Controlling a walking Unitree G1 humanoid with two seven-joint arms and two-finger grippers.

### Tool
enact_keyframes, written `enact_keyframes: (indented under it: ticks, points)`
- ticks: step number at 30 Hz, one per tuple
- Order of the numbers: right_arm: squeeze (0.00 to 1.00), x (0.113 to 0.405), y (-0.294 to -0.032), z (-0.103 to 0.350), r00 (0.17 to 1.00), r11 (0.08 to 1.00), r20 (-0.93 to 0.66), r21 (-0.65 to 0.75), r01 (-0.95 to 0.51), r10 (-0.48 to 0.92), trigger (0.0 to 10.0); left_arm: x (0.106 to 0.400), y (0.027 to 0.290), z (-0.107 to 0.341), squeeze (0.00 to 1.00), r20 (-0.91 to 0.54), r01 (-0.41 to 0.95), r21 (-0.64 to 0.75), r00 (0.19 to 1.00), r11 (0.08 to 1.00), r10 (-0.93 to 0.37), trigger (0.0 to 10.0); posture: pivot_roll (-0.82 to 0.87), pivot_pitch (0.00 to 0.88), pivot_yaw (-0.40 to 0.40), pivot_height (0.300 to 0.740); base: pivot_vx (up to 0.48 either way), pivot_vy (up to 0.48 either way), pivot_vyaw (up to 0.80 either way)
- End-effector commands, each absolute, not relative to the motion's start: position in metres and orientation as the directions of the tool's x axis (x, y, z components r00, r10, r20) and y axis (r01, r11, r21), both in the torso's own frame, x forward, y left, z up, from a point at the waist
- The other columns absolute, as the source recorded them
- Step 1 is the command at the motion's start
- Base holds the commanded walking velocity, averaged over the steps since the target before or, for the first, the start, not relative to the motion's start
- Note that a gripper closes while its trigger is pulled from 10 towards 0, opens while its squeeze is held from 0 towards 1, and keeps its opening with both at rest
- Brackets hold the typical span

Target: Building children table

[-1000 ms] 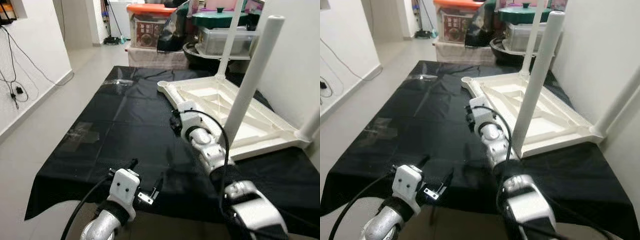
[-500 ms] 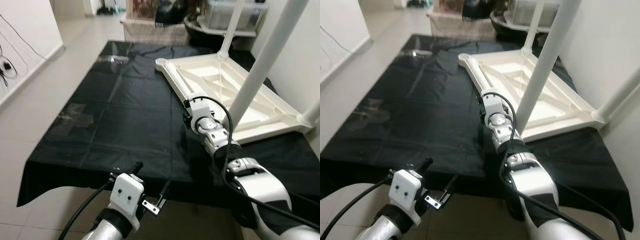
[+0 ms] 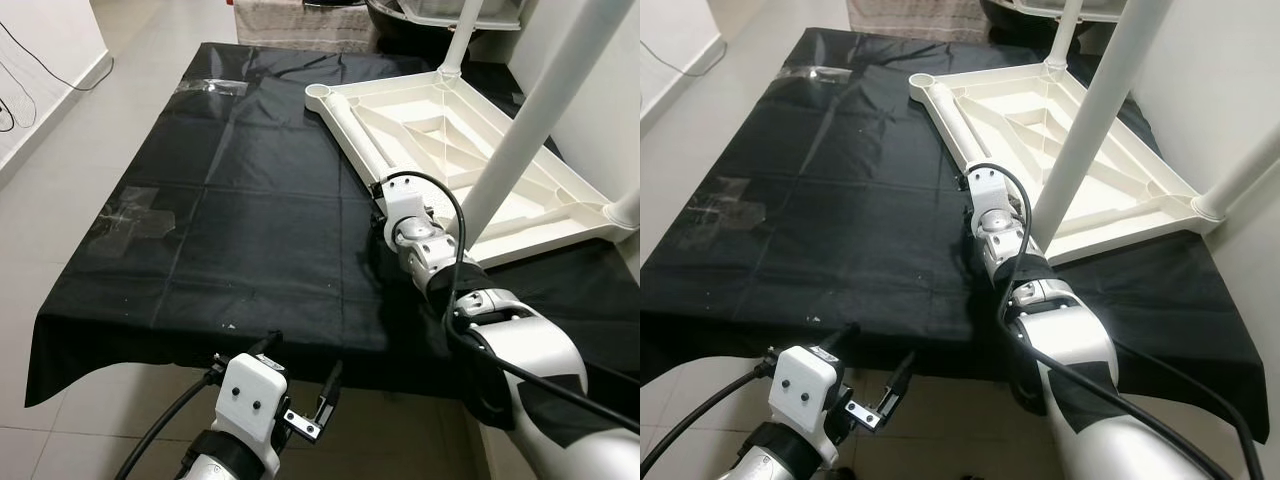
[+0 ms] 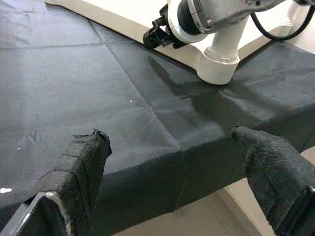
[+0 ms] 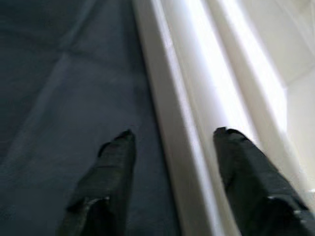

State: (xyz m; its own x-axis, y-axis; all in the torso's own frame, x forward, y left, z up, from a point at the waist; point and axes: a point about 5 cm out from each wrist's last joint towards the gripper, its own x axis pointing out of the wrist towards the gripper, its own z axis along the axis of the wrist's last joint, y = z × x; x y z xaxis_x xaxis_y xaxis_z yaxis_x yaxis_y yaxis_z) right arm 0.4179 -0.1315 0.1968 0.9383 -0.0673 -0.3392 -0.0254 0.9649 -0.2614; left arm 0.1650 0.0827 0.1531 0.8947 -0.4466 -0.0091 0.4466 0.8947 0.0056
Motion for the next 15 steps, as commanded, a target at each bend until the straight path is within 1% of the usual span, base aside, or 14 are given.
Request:
enact_keyframes:
  ticks: [1, 9, 11, 12, 15]
  points:
    - [0.0, 0.414, -0.136, 0.183, 0.909, 0.97, -0.412, -0.241, -0.038, -0.067, 0.0, 0.162, 0.081, 0.152, 0.0, -0.03, 0.45, 0.005, 0.893, 0.893, -0.449, 10.0, 0.11, 0.264, -0.094, 0.74, 0.0, 0.0, 0.0]
    - [0.0, 0.418, -0.133, 0.197, 0.922, 0.966, -0.385, -0.248, -0.067, -0.035, 0.0, 0.163, 0.082, 0.153, 0.0, -0.038, 0.44, 0.008, 0.897, 0.898, -0.44, 10.0, 0.11, 0.263, -0.095, 0.74, 0.0, 0.0, 0.0]
    - [0.0, 0.418, -0.13, 0.199, 0.92, 0.961, -0.393, -0.249, -0.12, 0.013, 0.0, 0.163, 0.082, 0.153, 0.0, -0.038, 0.439, 0.009, 0.898, 0.898, -0.438, 10.0, 0.1, 0.263, -0.093, 0.74, 0.0, 0.0, 0.0]
    - [0.0, 0.418, -0.13, 0.199, 0.92, 0.961, -0.393, -0.249, -0.12, 0.013, 0.0, 0.163, 0.082, 0.153, 0.0, -0.038, 0.439, 0.009, 0.898, 0.898, -0.438, 10.0, 0.1, 0.263, -0.093, 0.74, 0.0, 0.0, 0.0]
    - [0.0, 0.416, -0.115, 0.198, 0.881, 0.902, -0.438, -0.285, -0.323, 0.177, 0.0, 0.165, 0.081, 0.153, 0.0, -0.039, 0.438, 0.01, 0.898, 0.899, -0.437, 10.0, 0.1, 0.256, -0.095, 0.74, 0.0, 0.0, 0.0]
